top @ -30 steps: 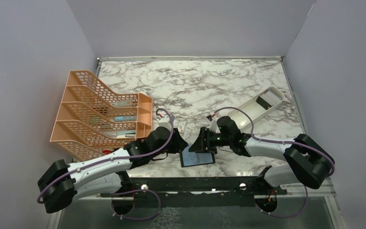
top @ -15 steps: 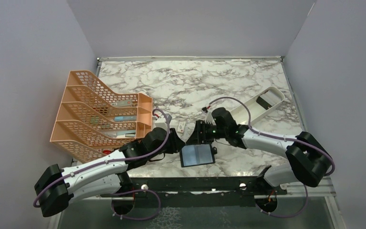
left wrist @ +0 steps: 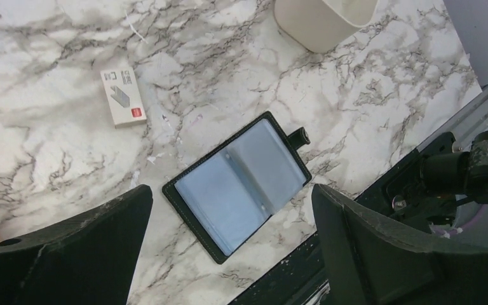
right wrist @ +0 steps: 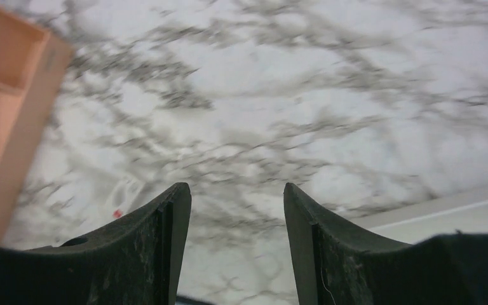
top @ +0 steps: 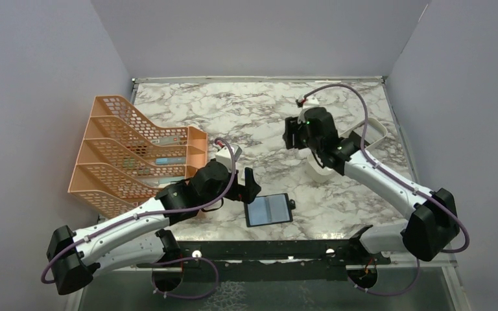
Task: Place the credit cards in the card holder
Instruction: Pick up the credit card from the storage box.
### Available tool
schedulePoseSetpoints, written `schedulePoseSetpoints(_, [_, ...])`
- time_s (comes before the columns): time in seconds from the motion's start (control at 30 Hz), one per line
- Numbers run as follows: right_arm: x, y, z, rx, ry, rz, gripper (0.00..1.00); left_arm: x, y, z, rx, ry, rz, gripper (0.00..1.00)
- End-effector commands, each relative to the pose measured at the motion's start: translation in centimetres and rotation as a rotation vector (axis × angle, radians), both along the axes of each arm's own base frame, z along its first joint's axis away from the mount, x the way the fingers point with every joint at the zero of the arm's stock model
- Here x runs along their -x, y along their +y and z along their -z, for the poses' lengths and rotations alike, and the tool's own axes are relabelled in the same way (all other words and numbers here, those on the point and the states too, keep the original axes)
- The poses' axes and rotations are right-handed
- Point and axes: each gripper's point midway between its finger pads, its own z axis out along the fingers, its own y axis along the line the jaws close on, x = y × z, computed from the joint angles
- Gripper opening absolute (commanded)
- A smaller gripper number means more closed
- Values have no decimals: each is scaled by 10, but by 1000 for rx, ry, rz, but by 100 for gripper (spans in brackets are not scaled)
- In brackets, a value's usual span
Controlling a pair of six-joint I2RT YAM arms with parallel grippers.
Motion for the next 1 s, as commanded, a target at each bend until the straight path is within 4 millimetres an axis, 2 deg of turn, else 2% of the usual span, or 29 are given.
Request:
schedulePoseSetpoints(0.0, [-45, -78, -17, 259, -142, 164, 61, -7, 12, -19, -92, -102, 27, 99])
schedulePoseSetpoints(0.13, [-69, -141, -11, 361, -155, 296, 61, -7, 10, -25, -125, -82, 43, 99])
schedulePoseSetpoints(0.27, [-84, -200, 10, 407, -93, 345, 61, -8, 2, -38, -168, -124, 123, 99])
schedulePoseSetpoints(0.33, [-88, -232, 15, 431, -67, 392, 60, -17, 10, -33, -222, -156, 83, 99])
schedulePoseSetpoints(0.43, [-93, -259, 20, 507, -56, 388, 57, -23, 19, -28, -274, -161, 48, 99])
schedulePoseSetpoints(0.6, [-94, -295, 43, 646, 25, 392, 53, -25, 26, -29, -288, -180, 21, 99])
schedulePoseSetpoints(0.77, [-98, -311, 72, 713, 115, 343, 53, -30, 36, -38, -284, -214, -21, 99])
schedulePoseSetpoints(0.97, [-106, -316, 88, 775, 131, 276, 54, -32, 40, -39, -290, -224, -36, 99])
